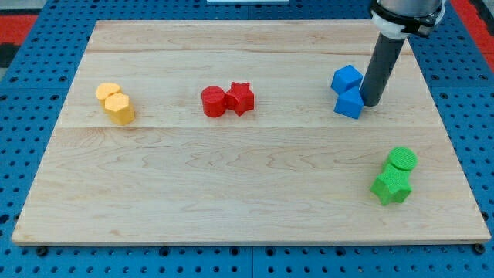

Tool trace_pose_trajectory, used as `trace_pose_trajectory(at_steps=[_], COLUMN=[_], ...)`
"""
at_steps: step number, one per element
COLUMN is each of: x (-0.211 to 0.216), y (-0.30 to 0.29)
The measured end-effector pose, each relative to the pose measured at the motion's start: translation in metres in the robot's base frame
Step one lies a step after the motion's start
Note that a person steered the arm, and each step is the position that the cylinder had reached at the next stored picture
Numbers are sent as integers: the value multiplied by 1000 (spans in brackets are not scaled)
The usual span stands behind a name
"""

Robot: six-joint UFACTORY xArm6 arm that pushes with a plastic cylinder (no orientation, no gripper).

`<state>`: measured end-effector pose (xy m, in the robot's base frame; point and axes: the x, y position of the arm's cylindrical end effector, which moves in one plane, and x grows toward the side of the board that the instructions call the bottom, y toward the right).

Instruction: Place the green circle at the bottom of the blue triangle

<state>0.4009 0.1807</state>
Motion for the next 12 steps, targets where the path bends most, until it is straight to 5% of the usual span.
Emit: trace_pose_trajectory(at_steps=[2,5,7,9,12], x=[23,159,118,147,107], y=[26,84,48,39,8])
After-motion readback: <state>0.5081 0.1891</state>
